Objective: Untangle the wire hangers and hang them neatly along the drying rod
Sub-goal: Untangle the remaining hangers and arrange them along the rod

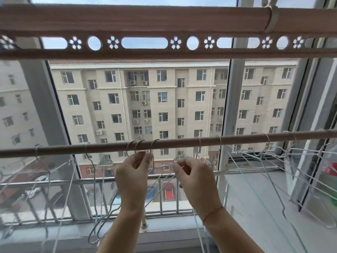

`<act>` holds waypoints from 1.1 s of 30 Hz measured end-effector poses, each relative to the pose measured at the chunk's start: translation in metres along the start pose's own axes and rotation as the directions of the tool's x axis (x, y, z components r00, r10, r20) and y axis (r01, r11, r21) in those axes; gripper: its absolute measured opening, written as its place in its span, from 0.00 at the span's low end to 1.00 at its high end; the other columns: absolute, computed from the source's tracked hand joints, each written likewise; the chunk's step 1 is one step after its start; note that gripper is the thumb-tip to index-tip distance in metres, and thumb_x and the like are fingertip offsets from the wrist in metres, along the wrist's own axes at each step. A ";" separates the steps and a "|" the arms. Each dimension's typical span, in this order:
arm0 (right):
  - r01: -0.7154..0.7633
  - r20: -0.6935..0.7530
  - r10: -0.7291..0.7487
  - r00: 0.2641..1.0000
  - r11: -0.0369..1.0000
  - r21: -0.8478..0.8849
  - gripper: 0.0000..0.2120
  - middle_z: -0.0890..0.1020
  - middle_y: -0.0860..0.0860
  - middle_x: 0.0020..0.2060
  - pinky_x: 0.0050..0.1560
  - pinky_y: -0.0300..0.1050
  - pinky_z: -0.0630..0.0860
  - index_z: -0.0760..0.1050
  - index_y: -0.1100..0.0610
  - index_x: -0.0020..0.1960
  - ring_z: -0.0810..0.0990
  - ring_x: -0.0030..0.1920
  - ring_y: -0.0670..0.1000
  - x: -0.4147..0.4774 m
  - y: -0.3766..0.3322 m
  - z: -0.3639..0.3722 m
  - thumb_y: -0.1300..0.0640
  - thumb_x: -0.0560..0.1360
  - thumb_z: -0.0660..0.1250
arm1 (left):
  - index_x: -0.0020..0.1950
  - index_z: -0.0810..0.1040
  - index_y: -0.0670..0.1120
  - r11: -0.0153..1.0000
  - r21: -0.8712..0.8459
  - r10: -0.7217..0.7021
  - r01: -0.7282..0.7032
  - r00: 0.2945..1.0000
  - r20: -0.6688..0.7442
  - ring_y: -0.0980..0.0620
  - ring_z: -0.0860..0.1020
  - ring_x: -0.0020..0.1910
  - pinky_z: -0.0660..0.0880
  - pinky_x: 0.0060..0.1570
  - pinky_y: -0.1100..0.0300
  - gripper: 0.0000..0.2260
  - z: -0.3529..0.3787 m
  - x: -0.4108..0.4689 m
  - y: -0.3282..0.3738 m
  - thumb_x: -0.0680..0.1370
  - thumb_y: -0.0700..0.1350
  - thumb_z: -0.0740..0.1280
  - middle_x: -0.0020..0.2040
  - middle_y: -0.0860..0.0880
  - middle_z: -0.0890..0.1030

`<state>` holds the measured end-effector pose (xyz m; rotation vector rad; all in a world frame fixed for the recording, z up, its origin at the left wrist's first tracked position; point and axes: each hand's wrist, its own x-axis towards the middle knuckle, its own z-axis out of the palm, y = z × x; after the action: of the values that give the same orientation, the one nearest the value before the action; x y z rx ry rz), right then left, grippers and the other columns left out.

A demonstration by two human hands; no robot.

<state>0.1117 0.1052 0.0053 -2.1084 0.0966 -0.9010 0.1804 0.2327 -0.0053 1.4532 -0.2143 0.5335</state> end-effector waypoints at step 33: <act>-0.320 0.036 0.318 0.947 0.942 0.104 0.05 0.82 0.55 0.41 0.48 0.53 0.80 0.71 0.54 0.45 0.82 0.42 0.55 -0.021 -0.056 0.128 0.61 0.73 0.66 | 0.36 0.82 0.45 0.925 0.202 -0.374 0.323 0.871 0.319 0.57 0.77 0.23 0.70 0.22 0.66 0.10 -0.148 0.067 -0.027 0.77 0.42 0.67 0.29 0.48 0.83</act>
<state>0.1636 0.2344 -0.0184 -1.9273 0.3619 -0.6762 0.2248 0.3914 -0.0167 1.6775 -0.1917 -0.0147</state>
